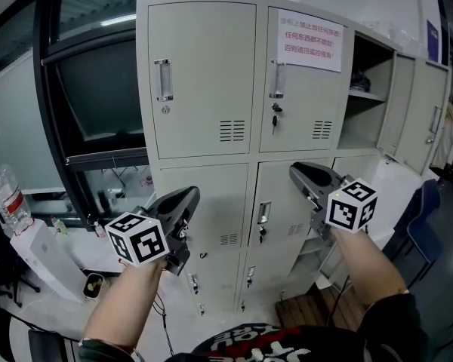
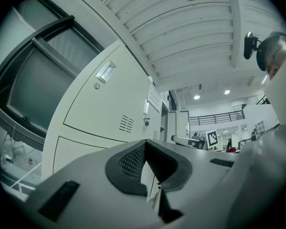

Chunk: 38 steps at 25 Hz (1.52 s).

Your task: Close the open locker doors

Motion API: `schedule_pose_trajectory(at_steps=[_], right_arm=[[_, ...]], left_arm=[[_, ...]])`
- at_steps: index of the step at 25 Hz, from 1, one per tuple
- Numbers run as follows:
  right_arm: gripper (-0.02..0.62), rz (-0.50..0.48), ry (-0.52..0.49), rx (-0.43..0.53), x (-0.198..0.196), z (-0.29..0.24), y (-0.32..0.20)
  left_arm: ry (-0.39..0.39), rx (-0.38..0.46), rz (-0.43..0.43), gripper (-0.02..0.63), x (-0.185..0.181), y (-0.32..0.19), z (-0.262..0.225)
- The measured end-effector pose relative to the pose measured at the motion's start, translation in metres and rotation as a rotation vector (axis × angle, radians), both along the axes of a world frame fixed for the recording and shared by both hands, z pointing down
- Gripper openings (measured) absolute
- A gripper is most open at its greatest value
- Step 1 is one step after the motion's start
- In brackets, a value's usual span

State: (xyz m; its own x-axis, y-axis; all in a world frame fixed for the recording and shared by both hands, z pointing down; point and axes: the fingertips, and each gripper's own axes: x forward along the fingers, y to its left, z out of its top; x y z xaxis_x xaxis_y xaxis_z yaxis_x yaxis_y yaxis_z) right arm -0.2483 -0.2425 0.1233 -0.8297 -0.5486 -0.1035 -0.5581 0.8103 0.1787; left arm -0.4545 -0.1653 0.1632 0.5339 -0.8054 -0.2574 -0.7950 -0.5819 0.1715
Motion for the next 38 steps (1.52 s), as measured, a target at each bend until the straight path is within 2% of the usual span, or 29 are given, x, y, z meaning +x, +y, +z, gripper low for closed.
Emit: schedule_pose_trajectory(at_steps=[8, 14, 20, 31, 38], right_arm=[[0.064, 0.005, -0.003, 0.031, 0.020, -0.014, 0.000], [0.064, 0.023, -0.035, 0.053, 0.073, -0.033, -0.012], [0.064, 0.069, -0.057, 0.079, 0.166, -0.062, -0.032], [0.066, 0.198, -0.027, 0.167, 0.375, -0.133, -0.045], [0.088, 0.277, -0.082, 0.201, 0.500, -0.178, -0.044]], left_arm=[[-0.005, 0.004, 0.005, 0.003, 0.019, 0.000, -0.005], [-0.036, 0.011, 0.012, 0.003, 0.069, -0.014, -0.016], [-0.058, 0.047, 0.051, 0.003, 0.157, -0.037, -0.040], [-0.043, 0.066, 0.200, 0.003, 0.360, -0.097, -0.052], [-0.046, 0.049, 0.260, 0.003, 0.447, -0.121, -0.048]])
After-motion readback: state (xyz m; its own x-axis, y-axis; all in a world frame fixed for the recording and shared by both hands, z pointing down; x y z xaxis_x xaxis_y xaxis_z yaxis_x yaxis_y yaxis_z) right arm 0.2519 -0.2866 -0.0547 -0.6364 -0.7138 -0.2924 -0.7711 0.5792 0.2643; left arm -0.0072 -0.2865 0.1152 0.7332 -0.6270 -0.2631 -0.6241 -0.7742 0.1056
